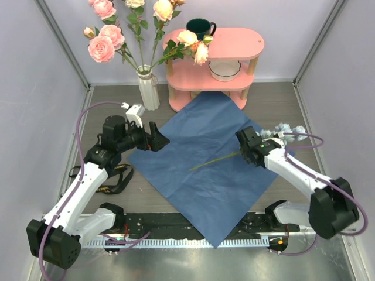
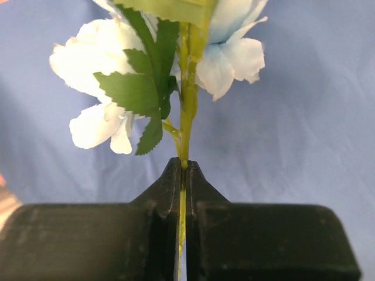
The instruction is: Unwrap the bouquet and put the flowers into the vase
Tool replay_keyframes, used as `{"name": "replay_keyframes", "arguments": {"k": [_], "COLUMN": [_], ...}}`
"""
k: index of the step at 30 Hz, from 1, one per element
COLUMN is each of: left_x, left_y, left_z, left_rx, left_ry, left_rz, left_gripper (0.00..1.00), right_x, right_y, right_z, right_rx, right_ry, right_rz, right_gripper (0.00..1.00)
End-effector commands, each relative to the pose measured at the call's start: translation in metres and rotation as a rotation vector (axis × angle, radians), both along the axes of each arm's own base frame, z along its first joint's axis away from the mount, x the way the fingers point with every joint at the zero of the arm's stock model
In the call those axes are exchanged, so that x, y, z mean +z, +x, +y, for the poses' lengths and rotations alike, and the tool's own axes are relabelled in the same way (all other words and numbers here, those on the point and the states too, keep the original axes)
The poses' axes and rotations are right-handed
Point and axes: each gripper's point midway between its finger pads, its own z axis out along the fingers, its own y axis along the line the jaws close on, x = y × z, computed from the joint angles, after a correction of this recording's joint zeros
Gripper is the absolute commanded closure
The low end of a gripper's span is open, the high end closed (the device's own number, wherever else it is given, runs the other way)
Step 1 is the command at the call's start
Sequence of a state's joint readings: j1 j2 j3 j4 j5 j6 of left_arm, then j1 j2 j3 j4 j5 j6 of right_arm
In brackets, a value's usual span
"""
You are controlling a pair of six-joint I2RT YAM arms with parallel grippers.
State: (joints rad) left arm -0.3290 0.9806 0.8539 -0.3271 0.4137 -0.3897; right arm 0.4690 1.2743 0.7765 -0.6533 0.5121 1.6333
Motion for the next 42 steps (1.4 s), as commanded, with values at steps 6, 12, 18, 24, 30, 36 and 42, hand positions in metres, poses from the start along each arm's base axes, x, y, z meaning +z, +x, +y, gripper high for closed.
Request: {"name": "replay_keyframes", "arguments": {"k": [6,12,18,24,30,36,42], "left_x": [0.042,0.084,0.137,0.158,0.161,0.157,0.144], "left_y": [-0.012,-0.025,-0.046,-0.074,-0.068,-0.073,-0.075], "left_z": [-0.032,-0.054,-0.070,-0.099,-0.117,-0.135,-0.134], "left_rx": [-0.117,-0.250,-0.421,-0.534,-0.547,-0.587,-0.572], "left_ry": [-0.259,-0.474,-0.654,-0.668,-0.650,-0.623,-0.571], "left_rz": [-0.017,-0.005,-0.037,-0.099,-0.076,-0.075,-0.090], "left_gripper": [0.08,0.07,0.08,0.09,0.16,0.17,0.23], "right_x": [0.150,0.218,0.246,0.257,0.259,0.269,0.280], "right_y": [0.041,0.005,-0.048,-0.079,-0.092,-0.085,-0.064], "right_z": [0.019,0.081,0.149,0.170,0.171,0.168,0.158], "right_rx": [0.516,1.026,1.494,1.685,1.704,1.618,1.440], "right_ry": [-0.272,-0.361,-0.195,-0.052,-0.005,0.034,0.044], "right_rz": [-0.656,-1.020,-1.270,-1.370,-1.399,-1.398,-1.381], "right_gripper": [0.99,0.99,0.99,0.99,0.99,0.99,0.99]}}
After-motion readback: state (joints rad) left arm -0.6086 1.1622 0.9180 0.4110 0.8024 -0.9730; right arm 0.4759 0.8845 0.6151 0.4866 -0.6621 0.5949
